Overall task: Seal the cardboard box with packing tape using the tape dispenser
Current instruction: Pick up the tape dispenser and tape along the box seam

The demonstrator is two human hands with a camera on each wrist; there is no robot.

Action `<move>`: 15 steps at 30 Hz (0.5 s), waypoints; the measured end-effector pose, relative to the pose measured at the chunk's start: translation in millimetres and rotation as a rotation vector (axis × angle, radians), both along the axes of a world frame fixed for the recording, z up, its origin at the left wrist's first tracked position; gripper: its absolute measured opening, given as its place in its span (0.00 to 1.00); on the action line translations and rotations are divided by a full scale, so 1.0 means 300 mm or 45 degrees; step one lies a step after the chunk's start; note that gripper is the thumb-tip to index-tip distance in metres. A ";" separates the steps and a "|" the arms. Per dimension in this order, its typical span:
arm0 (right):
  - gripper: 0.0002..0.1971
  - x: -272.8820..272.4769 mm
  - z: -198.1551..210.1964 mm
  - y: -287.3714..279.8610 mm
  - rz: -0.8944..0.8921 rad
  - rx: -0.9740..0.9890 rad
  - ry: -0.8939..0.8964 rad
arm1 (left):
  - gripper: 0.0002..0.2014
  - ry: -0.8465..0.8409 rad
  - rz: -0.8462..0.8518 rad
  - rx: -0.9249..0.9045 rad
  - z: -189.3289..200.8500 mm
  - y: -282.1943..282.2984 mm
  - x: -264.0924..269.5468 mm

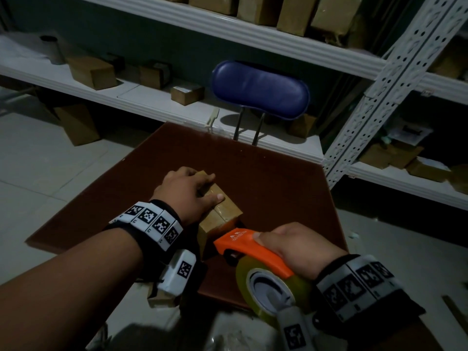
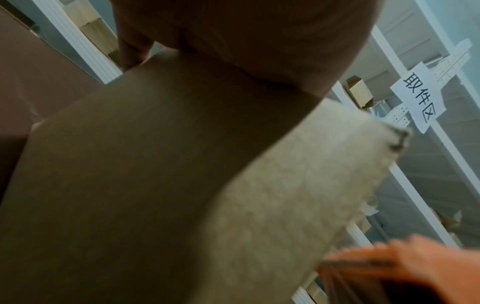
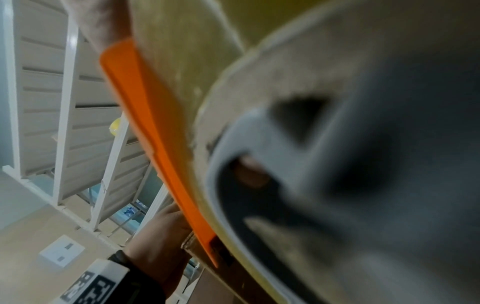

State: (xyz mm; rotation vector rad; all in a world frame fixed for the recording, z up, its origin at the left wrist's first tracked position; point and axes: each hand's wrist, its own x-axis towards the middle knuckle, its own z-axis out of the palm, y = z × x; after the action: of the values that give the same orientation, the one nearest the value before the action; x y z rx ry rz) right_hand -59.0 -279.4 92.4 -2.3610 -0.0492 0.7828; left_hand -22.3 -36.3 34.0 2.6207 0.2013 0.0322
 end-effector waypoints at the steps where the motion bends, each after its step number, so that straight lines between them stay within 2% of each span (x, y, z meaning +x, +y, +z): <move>1: 0.22 -0.002 0.004 -0.003 -0.004 -0.006 0.000 | 0.31 0.012 0.002 0.004 0.002 0.000 0.001; 9: 0.22 -0.020 0.019 -0.023 0.023 -0.039 -0.016 | 0.31 0.048 -0.002 0.020 0.016 -0.007 0.003; 15: 0.20 -0.021 0.006 -0.041 0.005 0.043 0.037 | 0.31 0.063 -0.004 0.033 0.019 -0.008 0.005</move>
State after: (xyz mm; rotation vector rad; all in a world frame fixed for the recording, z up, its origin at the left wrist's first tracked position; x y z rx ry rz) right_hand -65.4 -291.7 94.2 -2.3176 -0.0544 0.8118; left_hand -20.8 -38.7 39.8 2.6492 0.2152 -0.0310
